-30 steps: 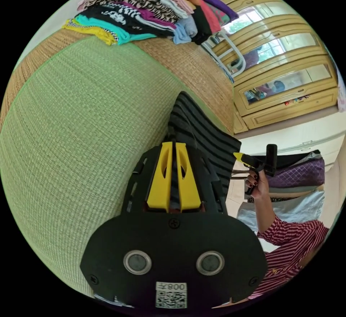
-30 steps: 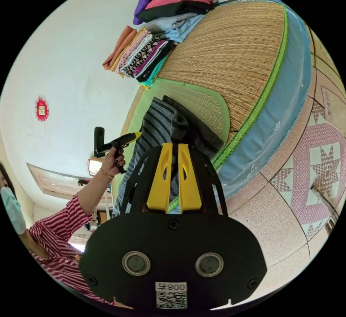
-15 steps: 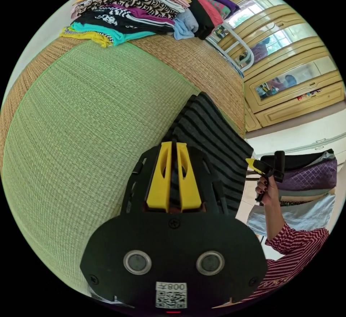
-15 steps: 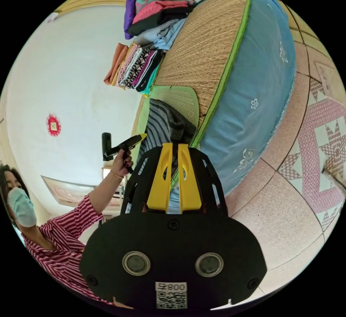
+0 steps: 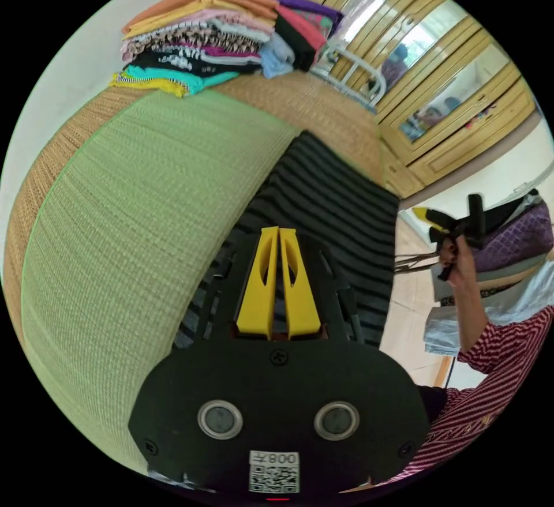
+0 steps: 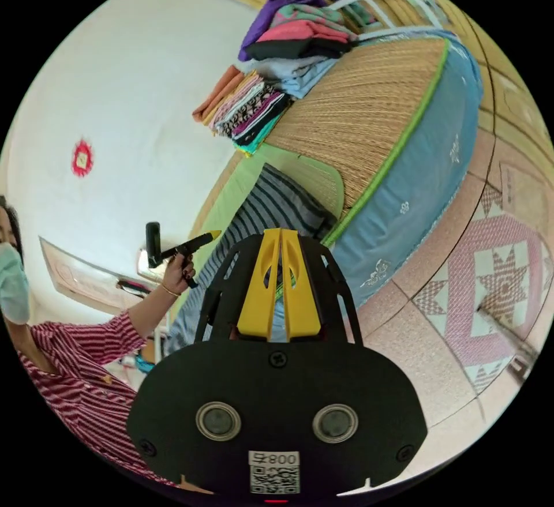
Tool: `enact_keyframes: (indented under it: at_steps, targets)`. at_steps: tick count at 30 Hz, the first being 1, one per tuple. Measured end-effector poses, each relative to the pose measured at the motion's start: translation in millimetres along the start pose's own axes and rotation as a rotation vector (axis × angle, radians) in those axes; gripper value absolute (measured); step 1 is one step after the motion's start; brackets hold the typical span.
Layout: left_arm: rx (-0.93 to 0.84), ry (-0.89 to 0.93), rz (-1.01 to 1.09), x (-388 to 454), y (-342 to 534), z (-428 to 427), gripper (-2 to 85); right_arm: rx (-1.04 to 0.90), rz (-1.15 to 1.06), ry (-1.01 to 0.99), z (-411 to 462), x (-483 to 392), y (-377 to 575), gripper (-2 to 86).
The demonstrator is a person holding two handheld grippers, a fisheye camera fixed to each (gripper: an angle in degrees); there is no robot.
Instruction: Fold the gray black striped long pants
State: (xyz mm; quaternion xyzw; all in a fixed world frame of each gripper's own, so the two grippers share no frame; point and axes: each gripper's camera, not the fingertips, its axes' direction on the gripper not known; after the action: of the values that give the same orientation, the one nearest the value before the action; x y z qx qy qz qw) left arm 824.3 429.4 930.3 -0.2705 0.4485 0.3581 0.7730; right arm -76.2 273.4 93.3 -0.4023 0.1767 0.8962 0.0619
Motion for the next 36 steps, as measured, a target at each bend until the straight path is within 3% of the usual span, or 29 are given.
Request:
enact_keyframes:
  at_steps: [1,4,8,11,13,17,20,23,26,29,36]
  targets:
    - [-0.072,-0.038,0.024,4,4,10,0.6,-0.046,-0.051,0.081,17,-14,-3,0.1]
    - [-0.057,-0.039,-0.030,10,18,-3,0.3,-0.232,-0.163,0.370,76,-36,0,0.1]
    - [0.058,0.013,-0.055,21,62,-52,0.1,-0.216,-0.239,0.483,95,-64,18,0.1]
    - [0.025,-0.054,-0.098,19,105,-70,0.1,-0.194,-0.303,0.538,110,-79,33,0.1]
    - [-0.069,-0.050,-0.131,12,130,-69,0.0,-0.214,-0.266,0.507,115,-82,34,0.1]
    - [0.092,0.037,-0.268,7,201,-132,0.0,-0.219,-0.185,0.400,107,-90,33,0.1]
    - [0.139,-0.030,-0.345,7,265,-178,0.0,-0.209,-0.239,0.272,109,-128,49,0.0]
    - [0.104,-0.121,-0.487,0,333,-205,0.0,-0.324,-0.396,0.085,148,-190,80,0.0]
    - [0.031,-0.064,-0.575,-4,390,-207,0.0,-0.562,-0.554,-0.033,217,-250,128,0.0]
    - [0.078,0.014,-0.613,1,425,-222,0.1,-0.854,-0.621,-0.026,287,-277,182,0.1]
    - [0.081,0.060,-0.560,16,471,-268,0.7,-0.907,-0.721,0.030,297,-321,208,0.1]
